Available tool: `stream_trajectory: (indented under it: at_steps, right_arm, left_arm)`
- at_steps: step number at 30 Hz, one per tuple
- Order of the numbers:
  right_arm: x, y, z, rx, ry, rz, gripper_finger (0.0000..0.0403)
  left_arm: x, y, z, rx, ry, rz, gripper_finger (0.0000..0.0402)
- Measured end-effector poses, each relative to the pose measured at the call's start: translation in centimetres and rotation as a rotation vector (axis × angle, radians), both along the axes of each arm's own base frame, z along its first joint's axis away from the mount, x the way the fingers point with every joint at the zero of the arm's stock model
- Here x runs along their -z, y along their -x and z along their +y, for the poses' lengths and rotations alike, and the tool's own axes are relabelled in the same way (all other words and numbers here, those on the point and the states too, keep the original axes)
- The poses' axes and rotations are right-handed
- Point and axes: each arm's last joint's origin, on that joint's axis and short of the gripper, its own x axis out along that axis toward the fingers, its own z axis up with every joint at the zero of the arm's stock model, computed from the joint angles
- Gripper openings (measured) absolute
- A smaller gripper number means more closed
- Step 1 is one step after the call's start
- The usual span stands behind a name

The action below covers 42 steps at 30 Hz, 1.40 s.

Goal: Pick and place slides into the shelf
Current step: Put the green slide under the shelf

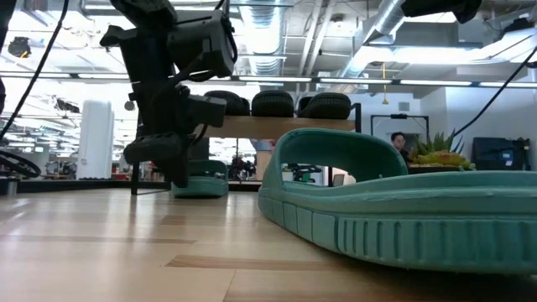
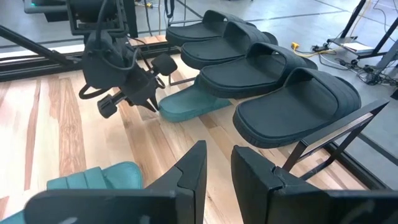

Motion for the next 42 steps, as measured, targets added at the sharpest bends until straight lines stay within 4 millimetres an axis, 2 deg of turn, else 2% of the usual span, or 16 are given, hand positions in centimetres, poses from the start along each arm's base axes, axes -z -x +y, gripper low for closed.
stream_trajectory:
  at_steps: [16, 42]
  right_arm:
    - [0.0, 0.0, 0.0, 0.0, -0.001, -0.001, 0.0064]
    - [-0.01, -0.01, 0.01, 0.0, -0.002, -0.002, 0.0064]
  left_arm:
    - [-0.1, 0.12, 0.13, -0.03, -0.089, -0.008, 0.0014]
    - [-0.08, 0.4, 0.27, -0.066, -0.101, 0.004, 0.0014]
